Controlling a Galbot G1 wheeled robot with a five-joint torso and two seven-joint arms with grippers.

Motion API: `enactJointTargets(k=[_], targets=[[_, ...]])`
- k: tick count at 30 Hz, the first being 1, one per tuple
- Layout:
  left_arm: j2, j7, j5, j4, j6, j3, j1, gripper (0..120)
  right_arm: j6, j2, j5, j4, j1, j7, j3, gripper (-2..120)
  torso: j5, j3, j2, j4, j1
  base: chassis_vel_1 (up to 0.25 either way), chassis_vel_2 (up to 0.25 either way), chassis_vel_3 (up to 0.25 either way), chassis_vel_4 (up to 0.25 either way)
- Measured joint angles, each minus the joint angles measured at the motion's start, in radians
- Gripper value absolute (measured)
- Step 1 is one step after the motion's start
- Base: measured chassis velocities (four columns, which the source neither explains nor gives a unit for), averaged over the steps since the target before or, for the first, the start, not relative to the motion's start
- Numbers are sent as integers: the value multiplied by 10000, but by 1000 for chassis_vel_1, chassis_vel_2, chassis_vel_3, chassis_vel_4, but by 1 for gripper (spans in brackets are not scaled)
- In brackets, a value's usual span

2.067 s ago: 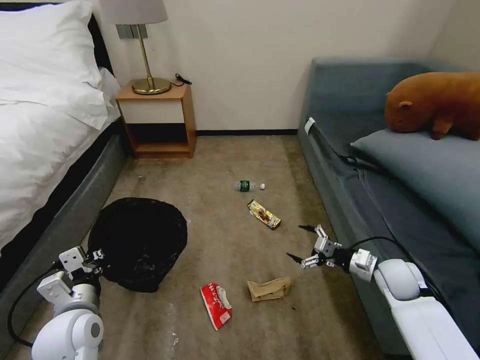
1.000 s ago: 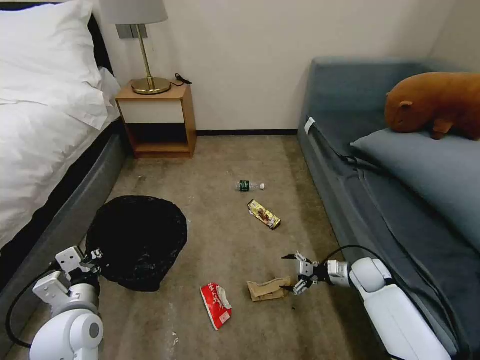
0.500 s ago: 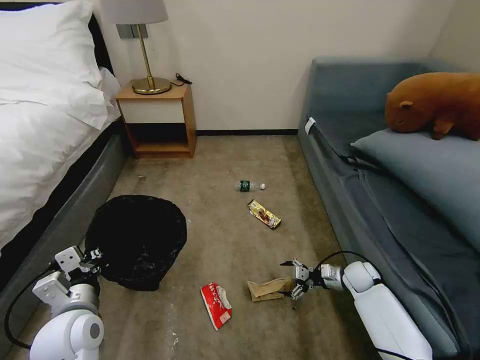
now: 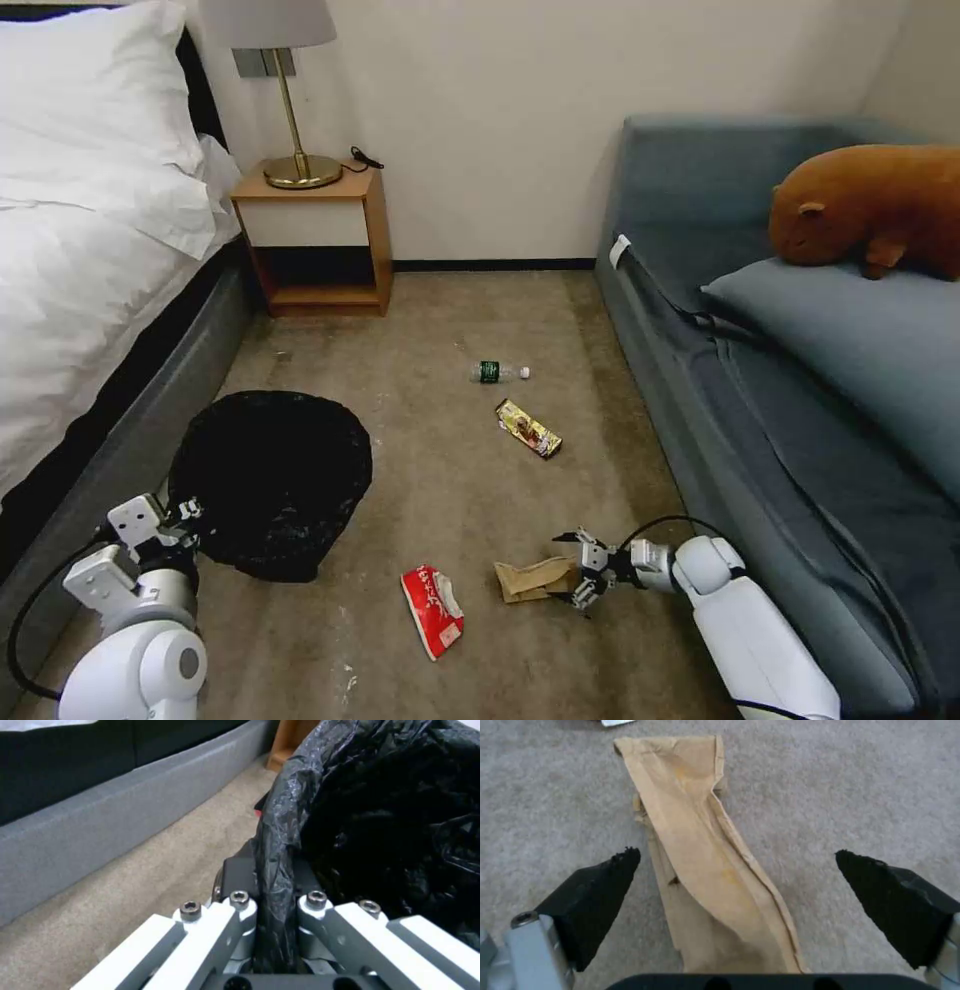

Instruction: Pick up the trash bin, then pick up the garbage on the floor and place it into the trash bin.

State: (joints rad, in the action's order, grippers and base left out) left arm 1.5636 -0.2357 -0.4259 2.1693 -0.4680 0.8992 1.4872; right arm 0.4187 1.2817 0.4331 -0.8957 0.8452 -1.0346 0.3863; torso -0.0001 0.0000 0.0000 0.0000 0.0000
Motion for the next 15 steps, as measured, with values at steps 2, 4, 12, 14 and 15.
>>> enactJointTargets(k=[2,4,12,14,15], targets=[[-1,-1,6,72,13,15,46,4,39,92,138,267,-128,7,51,100,2,0,0,1,0,0,0,0,0],[-4,-1,6,102,22,32,69,4,77,125,232,423,-197,10,108,100,2,0,0,1,0,0,0,0,0],[-9,11,-4,167,88,70,116,4,211,156,391,1127,-392,13,527,93,0,0,0,0,0,0,0,0,0],[3,19,-3,204,95,53,126,4,239,156,400,1197,-392,57,573,90,0,0,0,0,0,0,0,0,0],[11,30,-3,243,99,36,130,4,268,157,401,1256,-393,114,617,84,1,0,0,0,0,0,0,0,0]])
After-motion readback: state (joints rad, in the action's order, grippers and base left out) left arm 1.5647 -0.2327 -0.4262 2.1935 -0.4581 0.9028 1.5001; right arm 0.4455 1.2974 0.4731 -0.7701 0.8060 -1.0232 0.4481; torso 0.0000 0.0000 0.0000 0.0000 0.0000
